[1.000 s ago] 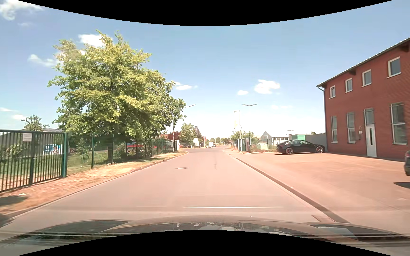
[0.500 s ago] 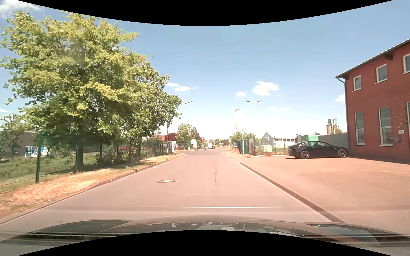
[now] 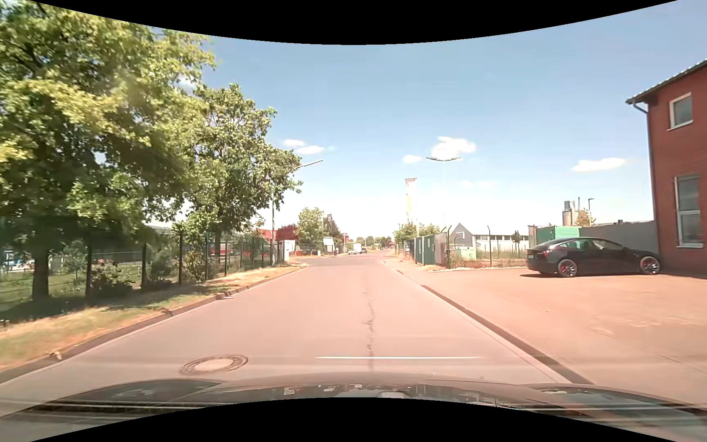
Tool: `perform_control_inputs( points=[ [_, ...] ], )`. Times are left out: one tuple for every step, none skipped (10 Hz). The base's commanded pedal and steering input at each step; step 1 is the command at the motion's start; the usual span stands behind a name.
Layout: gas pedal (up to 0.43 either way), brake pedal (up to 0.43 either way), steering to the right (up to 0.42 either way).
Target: Follow the waypoints while adhering to traffic rules and regulations
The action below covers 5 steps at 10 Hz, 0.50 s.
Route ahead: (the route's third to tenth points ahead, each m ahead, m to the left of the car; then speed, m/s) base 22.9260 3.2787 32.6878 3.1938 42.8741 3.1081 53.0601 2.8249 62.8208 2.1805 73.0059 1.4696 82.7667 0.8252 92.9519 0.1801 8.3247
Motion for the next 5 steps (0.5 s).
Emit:
perform_control_inputs(
  points=[
    [0.189, 0.0, 0.005],
    [0.189, 0.0, 0.005],
    [0.169, 0.0, 0.005],
    [0.169, 0.0, 0.005],
    [0.138, 0.0, 0.005]
  ],
)
